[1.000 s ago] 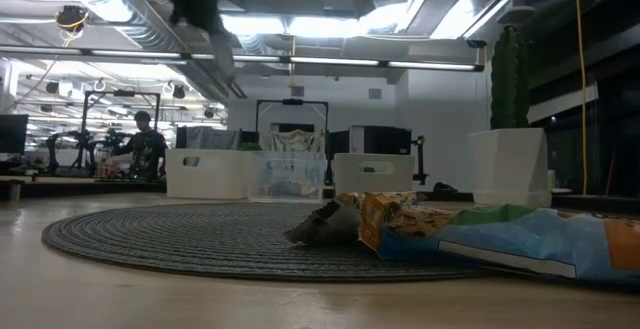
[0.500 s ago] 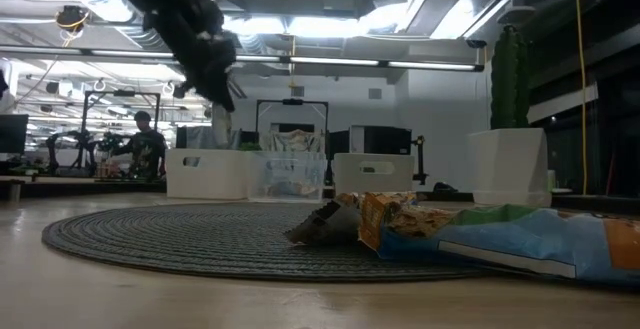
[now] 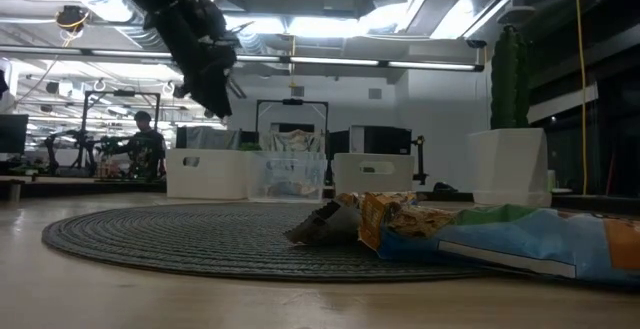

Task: Pick and place Granola Bars by type
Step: Put the yellow granola bar into the transparent bin

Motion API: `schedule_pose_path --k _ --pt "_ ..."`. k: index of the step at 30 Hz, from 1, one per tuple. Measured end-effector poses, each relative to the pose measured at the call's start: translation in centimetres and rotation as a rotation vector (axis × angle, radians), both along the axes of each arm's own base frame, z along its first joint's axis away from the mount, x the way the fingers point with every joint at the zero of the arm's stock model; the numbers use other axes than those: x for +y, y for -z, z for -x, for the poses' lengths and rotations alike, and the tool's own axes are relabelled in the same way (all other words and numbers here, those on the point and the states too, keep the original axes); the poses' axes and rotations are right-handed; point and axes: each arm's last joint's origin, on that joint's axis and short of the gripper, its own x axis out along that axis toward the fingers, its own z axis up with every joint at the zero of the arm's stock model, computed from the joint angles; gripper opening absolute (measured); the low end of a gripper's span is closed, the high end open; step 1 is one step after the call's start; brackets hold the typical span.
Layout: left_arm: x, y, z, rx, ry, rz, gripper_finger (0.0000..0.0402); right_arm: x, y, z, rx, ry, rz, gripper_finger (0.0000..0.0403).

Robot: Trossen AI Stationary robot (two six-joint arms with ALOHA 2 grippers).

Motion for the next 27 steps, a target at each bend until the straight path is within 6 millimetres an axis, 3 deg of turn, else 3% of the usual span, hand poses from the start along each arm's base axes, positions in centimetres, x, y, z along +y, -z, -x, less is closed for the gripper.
schedule_pose_path --k 3,7,14,20,27 --pt "-0.6 -2.1 0.2 -0.016 0.001 0.004 0.0191 0.1 0.2 0.1 0.030 -0.048 -0.013 0.0081" --pt "-2.5 -6.5 0.4 -0.172 0.059 -0.011 0.0222 0.5 0.9 0.0 0.117 -0.199 -0.031 0.0081" --pt "-8.9 -13.0 1.2 -0.494 0.203 -0.082 0.0220 2.9 4.7 -2.0 0.343 -0.525 -0.138 0.0081" --pt "-14.4 -15.7 3.3 -0.651 0.307 -0.089 0.0208 6.0 9.9 -4.4 0.358 -0.692 -0.115 0.0081" --pt "-17.6 -17.1 5.9 -0.736 0.300 -0.159 0.0199 8.1 13.6 -5.0 0.297 -0.823 -0.158 0.0081"
